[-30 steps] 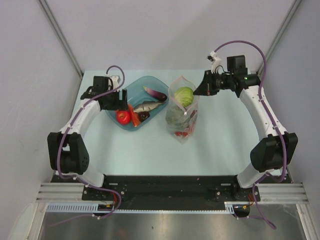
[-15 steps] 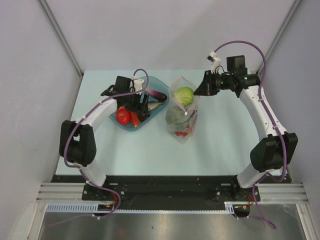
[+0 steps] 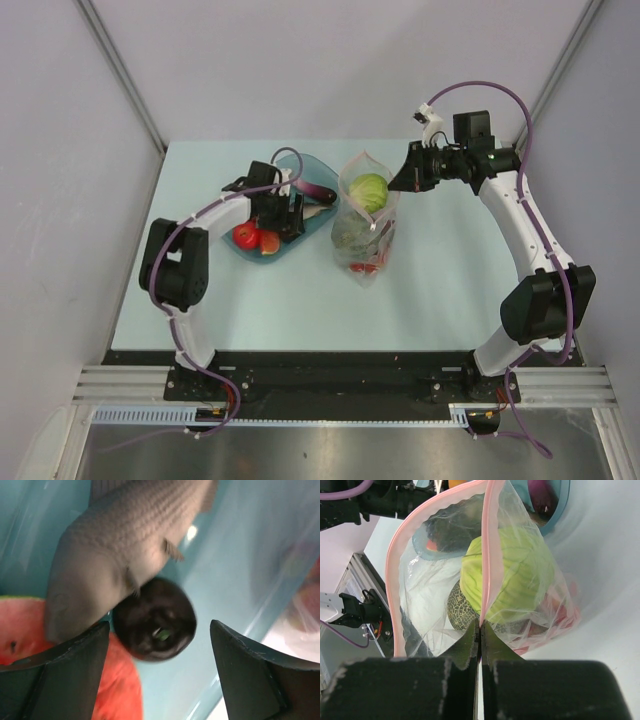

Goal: Place the food in the zip-top bag and seal the zipper
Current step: Pick up the fake fruit from the bin.

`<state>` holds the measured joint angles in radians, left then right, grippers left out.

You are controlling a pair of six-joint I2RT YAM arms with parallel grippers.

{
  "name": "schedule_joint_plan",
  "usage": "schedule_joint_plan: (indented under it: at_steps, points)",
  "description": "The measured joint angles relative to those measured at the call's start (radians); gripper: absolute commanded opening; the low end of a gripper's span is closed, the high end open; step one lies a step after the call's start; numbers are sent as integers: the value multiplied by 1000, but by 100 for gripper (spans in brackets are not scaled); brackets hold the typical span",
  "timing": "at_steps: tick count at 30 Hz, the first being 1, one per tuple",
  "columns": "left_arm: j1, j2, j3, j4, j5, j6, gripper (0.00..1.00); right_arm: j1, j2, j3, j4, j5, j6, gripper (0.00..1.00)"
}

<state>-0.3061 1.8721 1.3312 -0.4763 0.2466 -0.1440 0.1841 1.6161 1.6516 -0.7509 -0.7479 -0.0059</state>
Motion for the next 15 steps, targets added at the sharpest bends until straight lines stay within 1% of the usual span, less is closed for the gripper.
schedule_joint_plan:
  at_steps: [3, 6, 9, 10, 11, 12, 15]
  points:
    - [-10, 34, 15, 22, -26, -31, 89, 0, 0, 0, 0, 0, -6, 0]
    - [-14, 64, 32, 33, -43, -50, 84, 1, 0, 0, 0, 0, -8, 0]
    - [-14, 90, 50, 35, -57, -66, 72, 2, 0, 0, 0, 0, -11, 0]
    - [-14, 99, 55, 34, -61, -67, 63, 2, 0, 0, 0, 0, -13, 0]
    - [-14, 104, 58, 32, -61, -69, 59, 2, 0, 0, 0, 0, -14, 0]
    - [-14, 107, 59, 28, -60, -68, 52, 2, 0, 0, 0, 0, -14, 0]
    - [-14, 102, 63, 15, -58, -60, 46, 2, 0, 0, 0, 0, -17, 0]
